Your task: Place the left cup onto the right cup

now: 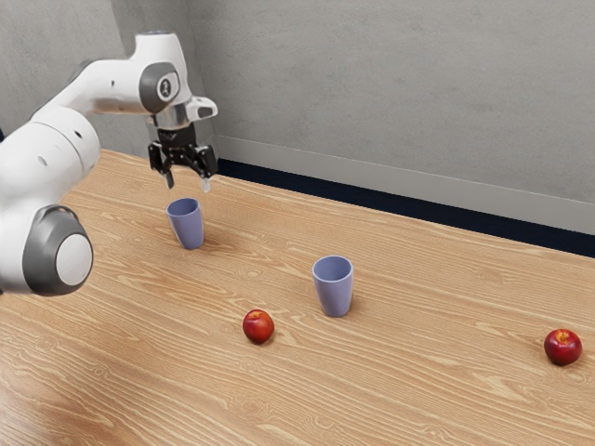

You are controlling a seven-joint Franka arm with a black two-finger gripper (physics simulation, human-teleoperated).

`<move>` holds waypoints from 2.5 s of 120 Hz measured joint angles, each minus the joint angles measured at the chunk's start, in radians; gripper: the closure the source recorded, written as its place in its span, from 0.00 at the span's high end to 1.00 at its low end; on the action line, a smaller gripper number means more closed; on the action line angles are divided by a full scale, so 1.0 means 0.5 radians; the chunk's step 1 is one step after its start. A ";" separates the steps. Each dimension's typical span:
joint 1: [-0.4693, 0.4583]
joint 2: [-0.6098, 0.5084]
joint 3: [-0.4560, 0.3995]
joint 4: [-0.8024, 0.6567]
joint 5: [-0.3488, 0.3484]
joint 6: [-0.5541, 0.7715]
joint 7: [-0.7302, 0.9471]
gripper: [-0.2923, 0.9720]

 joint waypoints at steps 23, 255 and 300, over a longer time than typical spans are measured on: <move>-0.036 0.154 -0.017 0.109 0.074 0.078 0.009 0.77; -0.424 -0.465 0.023 -0.535 0.138 0.263 -0.045 0.15; -0.696 -0.731 -0.070 -0.899 0.160 0.265 -0.194 0.15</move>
